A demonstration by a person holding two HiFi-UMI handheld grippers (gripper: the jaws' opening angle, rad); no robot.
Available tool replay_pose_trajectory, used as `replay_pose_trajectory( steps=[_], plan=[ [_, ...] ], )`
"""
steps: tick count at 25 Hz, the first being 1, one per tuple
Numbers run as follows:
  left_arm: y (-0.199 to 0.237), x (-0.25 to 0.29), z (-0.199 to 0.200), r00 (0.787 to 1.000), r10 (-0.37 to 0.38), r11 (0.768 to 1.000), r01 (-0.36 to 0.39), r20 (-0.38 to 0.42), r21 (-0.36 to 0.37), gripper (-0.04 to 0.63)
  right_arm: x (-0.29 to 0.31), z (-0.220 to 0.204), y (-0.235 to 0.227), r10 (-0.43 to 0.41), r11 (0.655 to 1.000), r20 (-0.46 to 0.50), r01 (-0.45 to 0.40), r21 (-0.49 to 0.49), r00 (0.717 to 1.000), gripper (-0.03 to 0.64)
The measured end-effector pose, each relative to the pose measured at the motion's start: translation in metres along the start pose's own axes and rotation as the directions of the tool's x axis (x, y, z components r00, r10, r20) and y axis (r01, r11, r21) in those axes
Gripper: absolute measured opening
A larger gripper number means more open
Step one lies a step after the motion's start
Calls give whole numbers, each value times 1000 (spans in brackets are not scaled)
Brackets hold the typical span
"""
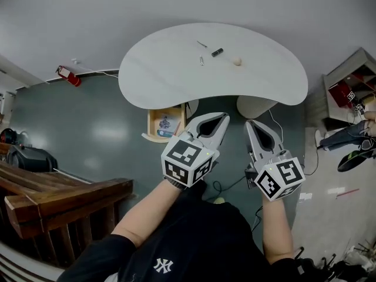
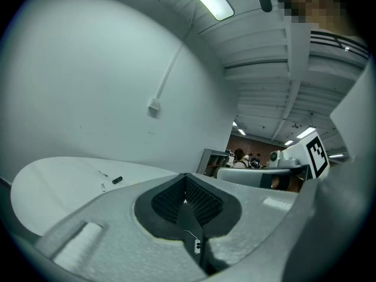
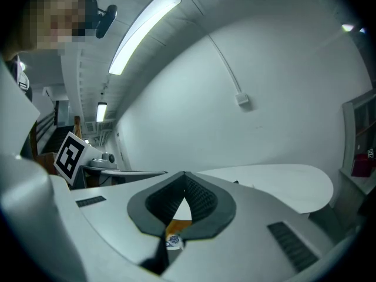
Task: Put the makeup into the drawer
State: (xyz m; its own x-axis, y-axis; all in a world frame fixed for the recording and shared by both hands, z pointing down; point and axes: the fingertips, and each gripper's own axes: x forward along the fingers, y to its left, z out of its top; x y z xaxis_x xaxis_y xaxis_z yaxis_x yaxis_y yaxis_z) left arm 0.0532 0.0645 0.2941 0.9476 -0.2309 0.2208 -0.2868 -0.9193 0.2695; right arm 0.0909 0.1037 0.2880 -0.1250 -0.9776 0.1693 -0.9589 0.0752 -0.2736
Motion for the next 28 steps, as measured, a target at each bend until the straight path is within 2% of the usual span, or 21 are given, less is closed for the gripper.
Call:
replay_pose_trajectory(
  steps=[6, 16, 22, 28],
  plan=[
    [36, 14, 5, 999, -40, 999, 40, -10, -17, 8, 46, 7, -3, -43, 999, -25, 43, -4, 999, 15],
    [72, 32, 18, 998, -54, 997, 53, -14, -48, 8, 88, 19, -12, -41, 999, -39, 41, -12, 998, 15],
    [88, 63, 21, 999, -41, 997, 39, -24, -66, 8, 113, 19, -43, -29, 1000, -62, 30, 6, 998, 17],
    [108, 115, 19, 999, -23, 997, 19, -47, -74, 8, 149, 18, -97, -12, 999, -87, 15, 36, 996, 16]
  ],
)
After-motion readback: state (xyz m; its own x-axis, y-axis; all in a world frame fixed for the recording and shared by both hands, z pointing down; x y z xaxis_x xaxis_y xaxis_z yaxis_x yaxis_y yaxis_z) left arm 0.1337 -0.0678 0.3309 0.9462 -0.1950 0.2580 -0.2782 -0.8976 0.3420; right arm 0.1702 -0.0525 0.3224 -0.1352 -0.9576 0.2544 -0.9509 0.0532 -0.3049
